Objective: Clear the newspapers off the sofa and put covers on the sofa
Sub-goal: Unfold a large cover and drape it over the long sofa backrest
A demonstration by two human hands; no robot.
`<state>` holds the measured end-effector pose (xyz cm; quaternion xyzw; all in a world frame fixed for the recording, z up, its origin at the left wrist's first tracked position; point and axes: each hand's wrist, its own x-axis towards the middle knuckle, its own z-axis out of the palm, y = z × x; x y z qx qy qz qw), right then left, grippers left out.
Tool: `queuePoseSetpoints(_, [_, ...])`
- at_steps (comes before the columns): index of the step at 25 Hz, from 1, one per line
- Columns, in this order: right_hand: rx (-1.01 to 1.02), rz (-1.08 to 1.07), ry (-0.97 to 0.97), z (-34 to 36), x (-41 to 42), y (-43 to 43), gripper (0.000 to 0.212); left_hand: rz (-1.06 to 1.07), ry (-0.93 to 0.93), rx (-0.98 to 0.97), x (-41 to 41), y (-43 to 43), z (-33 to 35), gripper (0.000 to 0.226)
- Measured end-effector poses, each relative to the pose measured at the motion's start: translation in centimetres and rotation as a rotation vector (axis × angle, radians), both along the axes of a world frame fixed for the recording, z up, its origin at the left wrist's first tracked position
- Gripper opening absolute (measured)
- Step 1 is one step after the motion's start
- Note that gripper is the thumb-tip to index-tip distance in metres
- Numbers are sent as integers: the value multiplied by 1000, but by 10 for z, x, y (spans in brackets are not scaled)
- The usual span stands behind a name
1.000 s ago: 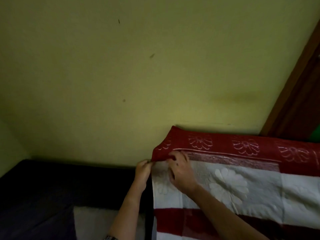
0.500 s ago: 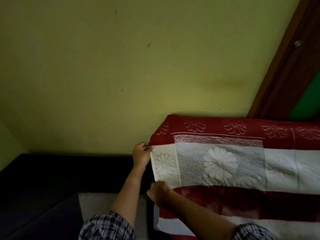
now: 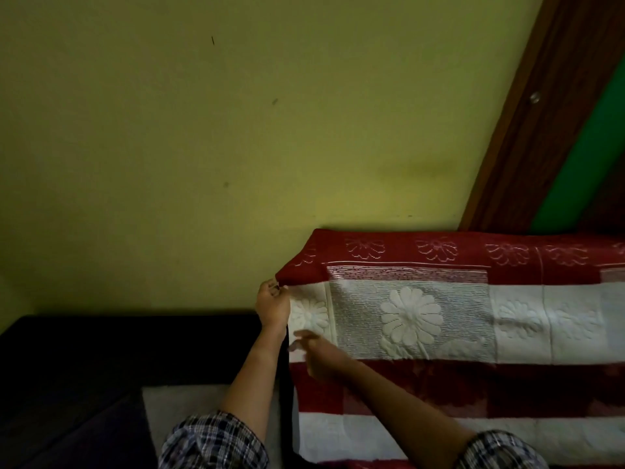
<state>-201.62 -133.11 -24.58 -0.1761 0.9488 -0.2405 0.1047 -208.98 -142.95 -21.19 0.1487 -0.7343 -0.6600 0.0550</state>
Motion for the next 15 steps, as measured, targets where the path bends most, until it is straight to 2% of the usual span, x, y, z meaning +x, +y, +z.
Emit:
queuePoseSetpoints(2, [-148, -182, 52, 6, -3, 13, 40, 27, -13, 20, 16, 5, 8, 38])
queuePoseSetpoints(5, [-432, -451, 50, 26, 5, 30, 37, 29, -47, 36, 43, 10, 12, 40])
queuePoseSetpoints(10, [-995, -693, -240, 58, 53, 63, 61, -69, -115, 160, 92, 29, 11, 32])
queuePoseSetpoints(12, [-1103, -745, -286, 68, 77, 80, 65, -130, -109, 223, 117, 44, 21, 31])
queuePoseSetpoints(15, [-1151, -799, -248, 82, 115, 107, 67, -232, -89, 274, 155, 71, 41, 32])
